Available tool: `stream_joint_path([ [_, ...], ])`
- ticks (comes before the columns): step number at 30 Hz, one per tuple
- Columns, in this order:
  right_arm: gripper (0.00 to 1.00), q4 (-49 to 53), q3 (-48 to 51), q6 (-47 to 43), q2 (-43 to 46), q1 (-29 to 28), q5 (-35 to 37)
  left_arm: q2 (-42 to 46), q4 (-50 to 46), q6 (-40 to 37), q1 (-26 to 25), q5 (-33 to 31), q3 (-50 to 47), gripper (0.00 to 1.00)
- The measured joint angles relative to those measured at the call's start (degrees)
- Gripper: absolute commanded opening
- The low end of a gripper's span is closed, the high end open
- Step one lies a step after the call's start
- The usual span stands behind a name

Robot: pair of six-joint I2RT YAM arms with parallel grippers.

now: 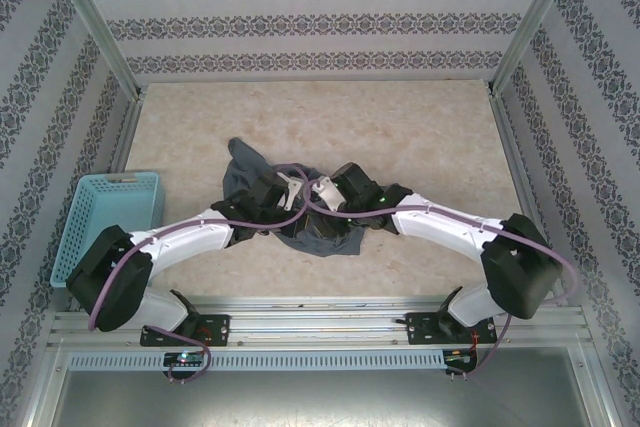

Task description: Fold the inside-out t-shirt

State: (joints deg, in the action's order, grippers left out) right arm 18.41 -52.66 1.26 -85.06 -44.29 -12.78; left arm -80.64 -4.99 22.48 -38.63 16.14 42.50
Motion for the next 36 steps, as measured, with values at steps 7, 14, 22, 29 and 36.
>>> stream_joint_path([
  [7,0.42,-1.3,0.0,-0.2,-3.4,0.4,0.6,1.0,0.8,0.0,0.0,0.3,-0.7,0.0],
  [14,0.47,-1.7,-0.9,-0.2,-6.4,0.4,4.5,1.7,1.4,0.0,0.0,1.0,-1.2,0.0],
  [22,0.03,-3.0,-2.0,0.5,-8.5,0.4,8.2,2.5,1.6,0.0,0.0,1.4,-1.7,0.0],
  [29,0.0,-5.6,3.4,1.2,1.3,0.7,5.7,3.3,1.6,0.2,0.0,-1.1,-1.7,0.01],
  [36,0.0,-9.8,8.7,4.9,9.2,2.2,-0.7,3.3,1.6,0.5,0.0,-3.2,-1.7,0.12],
])
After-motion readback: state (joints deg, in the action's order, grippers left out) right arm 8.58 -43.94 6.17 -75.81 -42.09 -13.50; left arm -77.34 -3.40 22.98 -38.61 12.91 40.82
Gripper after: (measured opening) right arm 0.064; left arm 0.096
